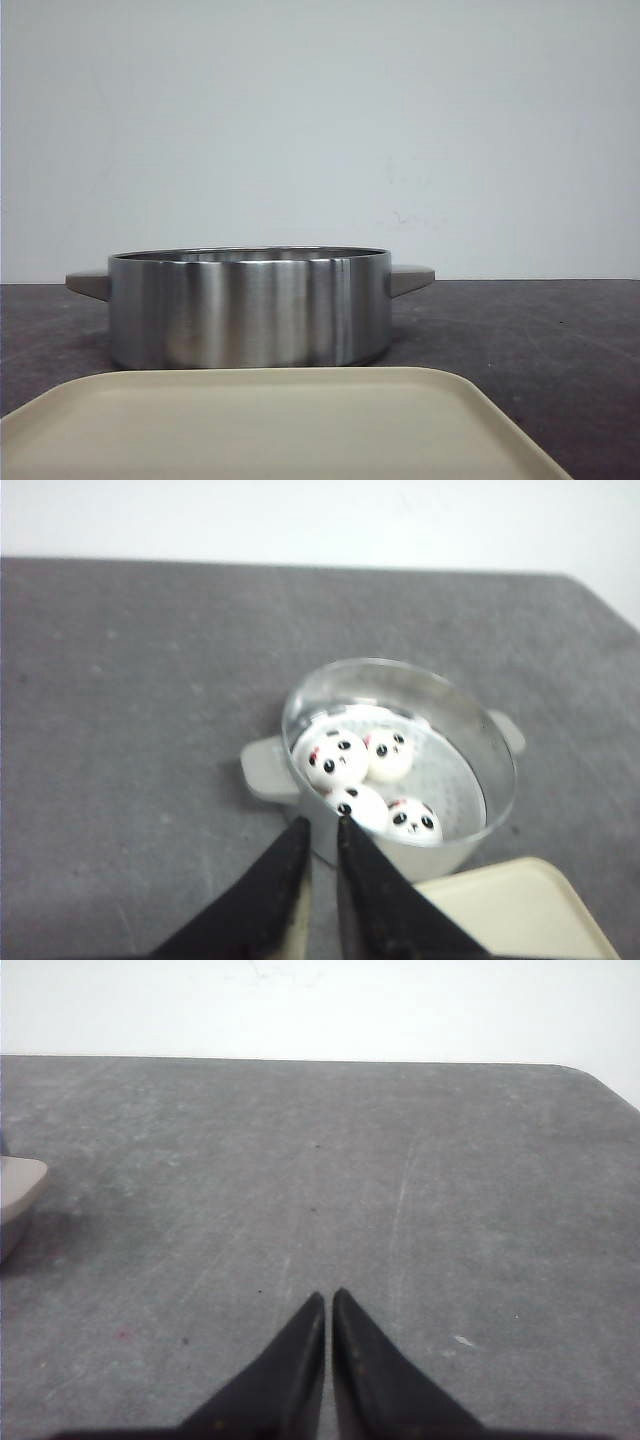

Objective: Steam buns

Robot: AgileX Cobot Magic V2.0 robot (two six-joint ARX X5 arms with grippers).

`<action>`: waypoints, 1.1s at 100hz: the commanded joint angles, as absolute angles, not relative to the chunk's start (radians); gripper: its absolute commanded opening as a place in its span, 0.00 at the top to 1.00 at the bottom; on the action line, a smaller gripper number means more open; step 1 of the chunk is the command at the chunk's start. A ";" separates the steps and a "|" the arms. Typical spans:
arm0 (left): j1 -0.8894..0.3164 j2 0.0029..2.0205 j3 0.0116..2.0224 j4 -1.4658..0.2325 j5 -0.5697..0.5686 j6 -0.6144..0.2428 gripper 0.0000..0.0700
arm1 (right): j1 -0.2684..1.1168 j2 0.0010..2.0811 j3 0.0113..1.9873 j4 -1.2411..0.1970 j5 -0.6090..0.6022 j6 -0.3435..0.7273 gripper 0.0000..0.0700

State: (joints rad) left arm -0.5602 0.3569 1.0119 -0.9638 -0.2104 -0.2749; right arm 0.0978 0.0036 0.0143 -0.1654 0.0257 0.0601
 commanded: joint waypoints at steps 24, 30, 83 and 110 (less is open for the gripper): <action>-0.403 0.126 0.587 -0.398 -0.182 -0.072 1.00 | 0.100 0.004 0.012 -0.158 0.026 0.067 0.99; -0.354 0.085 0.471 -0.278 -0.170 -0.072 1.00 | 0.100 0.004 0.012 -0.158 0.026 0.067 0.99; -0.084 0.003 0.014 -0.041 -0.003 -0.150 1.00 | 0.100 0.004 0.012 -0.157 0.026 0.067 0.99; -0.002 0.003 0.014 -0.102 -0.004 -0.064 1.00 | 0.100 0.004 0.012 -0.158 0.026 0.067 0.99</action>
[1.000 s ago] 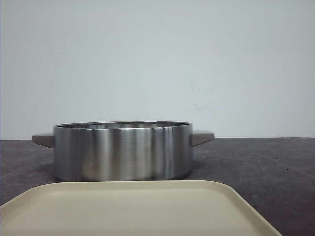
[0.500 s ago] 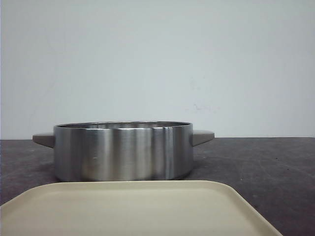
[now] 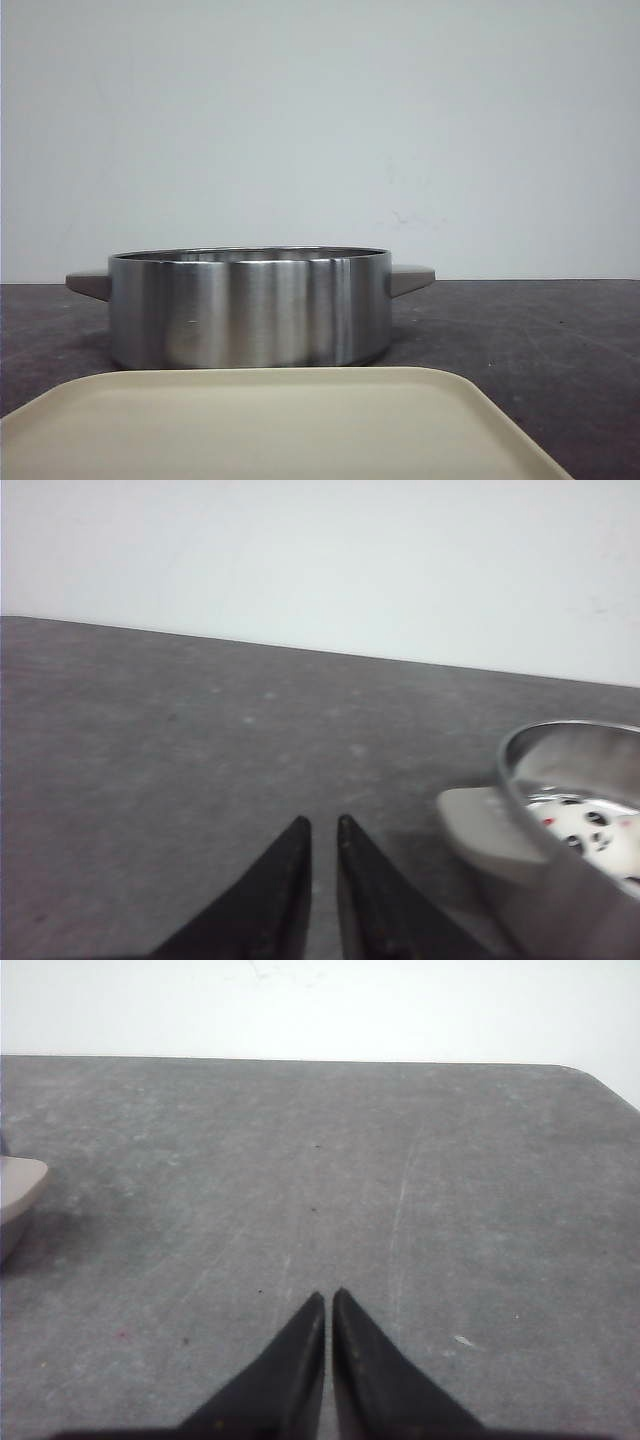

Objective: Steam buns

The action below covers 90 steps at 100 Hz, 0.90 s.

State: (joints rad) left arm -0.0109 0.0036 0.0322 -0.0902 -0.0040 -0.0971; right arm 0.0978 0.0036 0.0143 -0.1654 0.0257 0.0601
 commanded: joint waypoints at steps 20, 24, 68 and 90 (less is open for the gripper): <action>0.026 0.003 0.014 -0.193 -0.003 -0.026 1.00 | 0.100 0.004 0.012 -0.158 0.026 0.067 0.99; 0.028 0.003 0.014 -0.193 -0.003 -0.005 1.00 | 0.099 0.004 0.012 -0.158 0.026 0.067 0.99; 0.037 0.003 0.014 -0.189 -0.003 0.008 1.00 | 0.100 0.004 0.012 -0.158 0.026 0.067 0.99; 0.037 0.003 0.014 -0.189 -0.003 0.008 1.00 | 0.100 0.004 0.012 -0.158 0.026 0.067 0.99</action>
